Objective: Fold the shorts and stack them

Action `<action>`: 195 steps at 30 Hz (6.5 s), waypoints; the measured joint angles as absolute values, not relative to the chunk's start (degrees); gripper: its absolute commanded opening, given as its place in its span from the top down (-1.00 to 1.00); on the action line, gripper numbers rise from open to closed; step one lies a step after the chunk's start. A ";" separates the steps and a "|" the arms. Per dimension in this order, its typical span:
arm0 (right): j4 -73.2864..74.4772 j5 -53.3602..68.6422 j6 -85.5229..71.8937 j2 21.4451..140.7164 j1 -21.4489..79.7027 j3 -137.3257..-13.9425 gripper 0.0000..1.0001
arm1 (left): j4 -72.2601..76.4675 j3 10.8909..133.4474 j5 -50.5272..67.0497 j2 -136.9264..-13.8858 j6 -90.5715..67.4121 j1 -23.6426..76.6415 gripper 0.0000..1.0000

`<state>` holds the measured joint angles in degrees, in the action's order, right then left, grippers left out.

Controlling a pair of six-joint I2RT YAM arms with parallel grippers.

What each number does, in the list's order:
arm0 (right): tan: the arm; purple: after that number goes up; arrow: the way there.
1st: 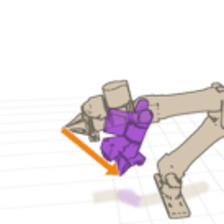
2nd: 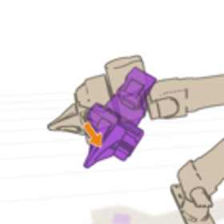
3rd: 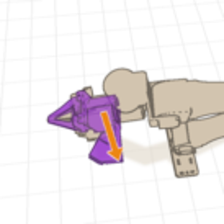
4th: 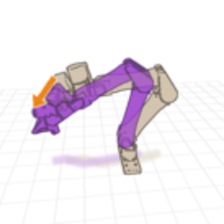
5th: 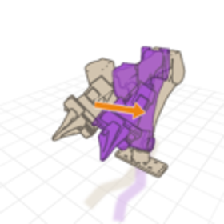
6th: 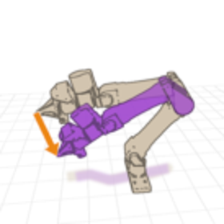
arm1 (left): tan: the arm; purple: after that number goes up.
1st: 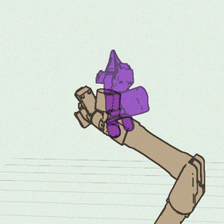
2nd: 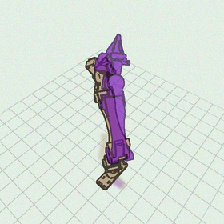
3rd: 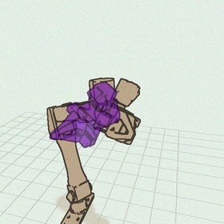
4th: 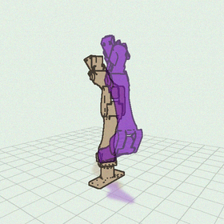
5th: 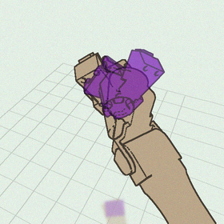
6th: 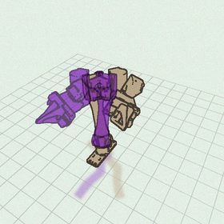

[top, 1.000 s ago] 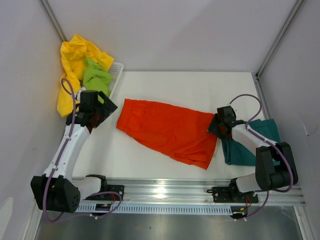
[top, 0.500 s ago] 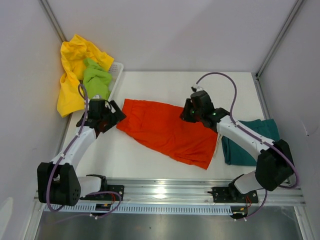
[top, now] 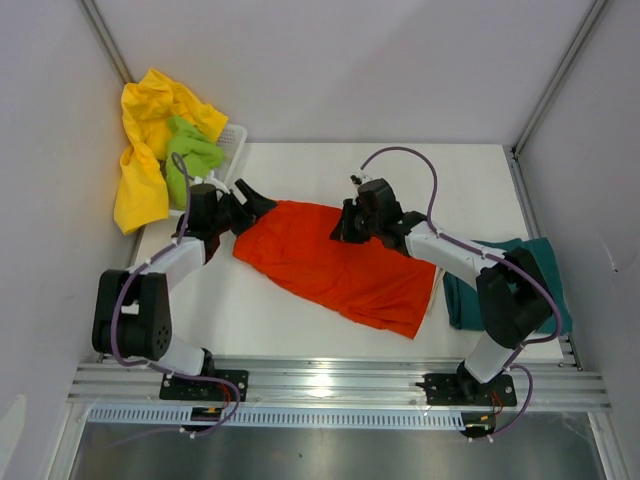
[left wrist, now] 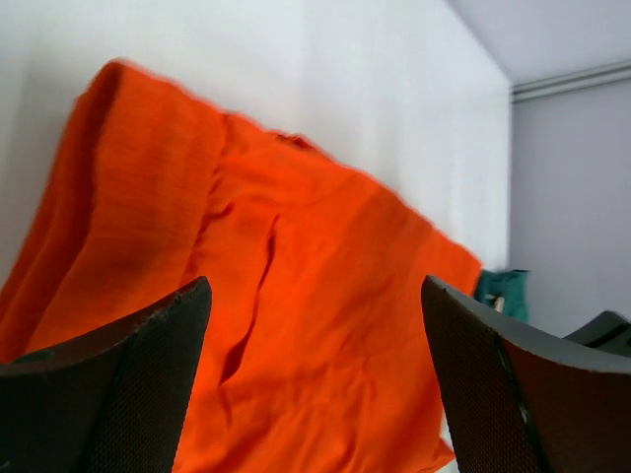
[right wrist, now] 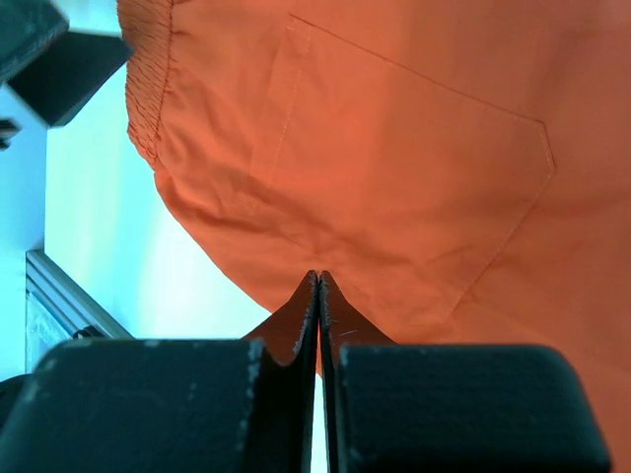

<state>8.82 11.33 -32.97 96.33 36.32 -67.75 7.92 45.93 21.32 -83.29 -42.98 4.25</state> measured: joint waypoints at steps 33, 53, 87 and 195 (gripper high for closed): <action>5.72 12.80 -31.27 93.76 36.60 -64.79 0.79 | 11.22 49.74 5.85 -77.01 -47.48 10.41 -0.94; -6.28 19.27 -36.05 119.48 45.58 -79.85 0.84 | -13.21 36.84 -0.60 -67.09 -39.55 2.96 -0.95; 7.99 8.23 -25.76 113.86 58.98 -71.59 0.66 | -7.38 18.31 12.69 -52.14 -37.47 2.96 -0.98; -45.78 -40.86 4.95 110.37 78.46 -51.40 1.00 | -7.07 22.11 20.95 -53.69 -64.27 10.81 -0.98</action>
